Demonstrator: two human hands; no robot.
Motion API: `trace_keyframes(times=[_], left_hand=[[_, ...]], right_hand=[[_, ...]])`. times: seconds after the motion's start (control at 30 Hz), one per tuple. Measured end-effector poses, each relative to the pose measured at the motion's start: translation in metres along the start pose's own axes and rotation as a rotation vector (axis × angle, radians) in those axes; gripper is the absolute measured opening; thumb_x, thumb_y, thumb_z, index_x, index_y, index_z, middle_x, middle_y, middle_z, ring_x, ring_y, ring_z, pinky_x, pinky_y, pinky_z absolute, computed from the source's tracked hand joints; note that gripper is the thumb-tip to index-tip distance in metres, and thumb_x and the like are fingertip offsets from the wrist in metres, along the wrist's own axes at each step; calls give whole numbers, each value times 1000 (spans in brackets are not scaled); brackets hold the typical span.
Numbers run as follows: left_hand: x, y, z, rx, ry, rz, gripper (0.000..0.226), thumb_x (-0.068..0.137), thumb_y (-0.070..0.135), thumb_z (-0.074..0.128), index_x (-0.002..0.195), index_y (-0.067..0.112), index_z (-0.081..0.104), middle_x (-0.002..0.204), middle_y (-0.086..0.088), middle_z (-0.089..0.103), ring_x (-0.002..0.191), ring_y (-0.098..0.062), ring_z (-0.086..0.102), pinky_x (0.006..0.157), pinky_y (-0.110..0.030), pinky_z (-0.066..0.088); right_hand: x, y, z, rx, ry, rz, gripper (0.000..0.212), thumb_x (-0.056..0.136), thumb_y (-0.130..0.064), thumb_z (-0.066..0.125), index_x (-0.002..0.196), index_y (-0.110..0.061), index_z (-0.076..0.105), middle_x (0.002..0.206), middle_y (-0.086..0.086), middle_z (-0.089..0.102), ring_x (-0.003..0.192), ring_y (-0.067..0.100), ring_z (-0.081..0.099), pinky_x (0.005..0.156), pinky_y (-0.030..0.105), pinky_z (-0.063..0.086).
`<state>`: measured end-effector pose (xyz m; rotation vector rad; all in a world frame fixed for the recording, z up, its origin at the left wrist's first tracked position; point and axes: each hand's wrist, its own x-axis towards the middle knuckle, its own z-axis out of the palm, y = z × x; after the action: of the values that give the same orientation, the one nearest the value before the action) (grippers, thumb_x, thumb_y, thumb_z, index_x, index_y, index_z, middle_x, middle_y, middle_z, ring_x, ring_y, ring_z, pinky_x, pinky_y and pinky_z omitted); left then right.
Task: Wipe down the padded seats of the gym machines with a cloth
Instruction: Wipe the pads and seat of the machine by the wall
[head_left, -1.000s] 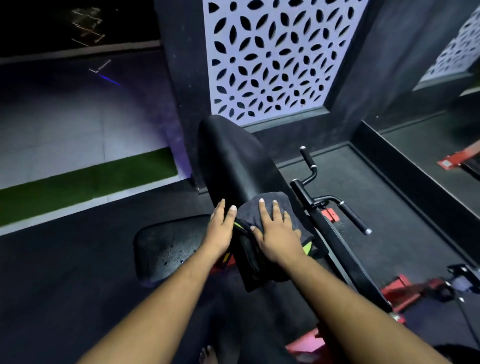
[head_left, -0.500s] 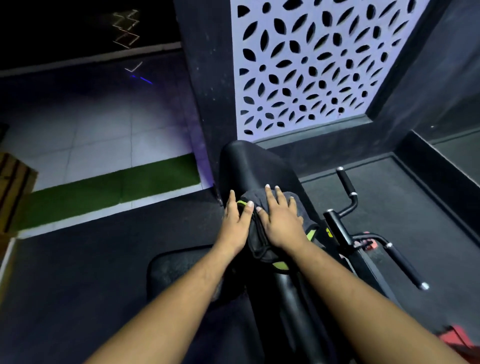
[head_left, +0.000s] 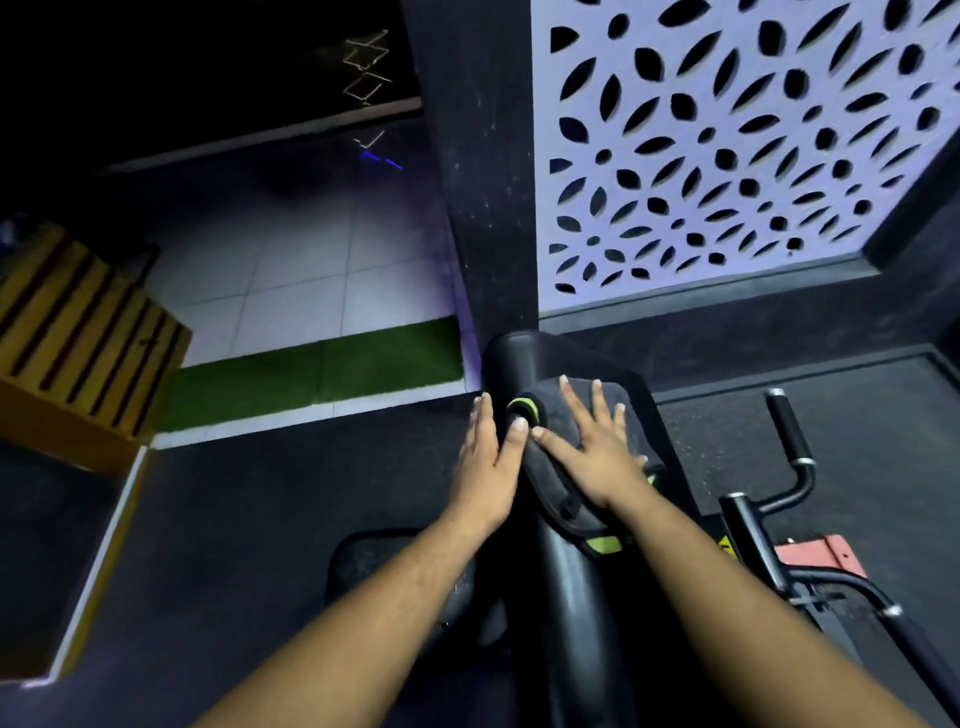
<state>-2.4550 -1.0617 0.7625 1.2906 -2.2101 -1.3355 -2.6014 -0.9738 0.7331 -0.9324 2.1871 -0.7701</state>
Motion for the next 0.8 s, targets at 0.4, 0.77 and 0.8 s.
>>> trace_keyframes(times=[0.4, 0.77, 0.8], left_hand=[[25, 23, 44, 258, 54, -26, 102, 86, 85, 4, 164, 20, -1, 171, 3, -15, 157, -12, -15, 128, -47, -4], [28, 12, 48, 216, 134, 20, 136, 66, 99, -12, 161, 4, 3, 171, -14, -1, 159, -18, -6, 129, -35, -5], [28, 12, 47, 229, 128, 38, 133, 68, 98, -11, 162, 6, 3, 172, -11, -3, 158, -16, -8, 128, -36, -6]], right_hand=[[12, 28, -4, 24, 38, -35, 61, 92, -76, 36, 148, -70, 11, 168, -26, -2, 157, 13, -4, 119, 67, 5], [91, -37, -14, -127, 25, -300, 63, 98, -68, 43, 154, -62, 14, 168, -25, -9, 156, 26, -16, 112, 75, 7], [93, -29, -16, -107, 27, -320, 62, 97, -69, 42, 153, -63, 15, 168, -25, -8, 156, 23, -15, 112, 73, 6]])
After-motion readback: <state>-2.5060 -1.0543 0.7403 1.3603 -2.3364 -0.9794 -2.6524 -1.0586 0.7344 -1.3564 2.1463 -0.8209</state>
